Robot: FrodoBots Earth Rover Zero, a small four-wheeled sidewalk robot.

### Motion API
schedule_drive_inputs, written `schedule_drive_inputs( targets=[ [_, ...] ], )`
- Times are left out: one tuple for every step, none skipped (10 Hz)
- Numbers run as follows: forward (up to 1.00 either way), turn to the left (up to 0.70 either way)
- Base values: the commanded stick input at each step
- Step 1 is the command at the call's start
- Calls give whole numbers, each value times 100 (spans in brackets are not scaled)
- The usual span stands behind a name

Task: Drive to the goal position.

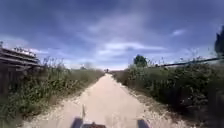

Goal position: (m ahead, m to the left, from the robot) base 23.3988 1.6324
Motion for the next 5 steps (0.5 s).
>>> schedule_drive_inputs(
  targets=[
    [100,0],
    [100,0],
    [100,0],
    [100,0],
    [100,0]
  ],
)
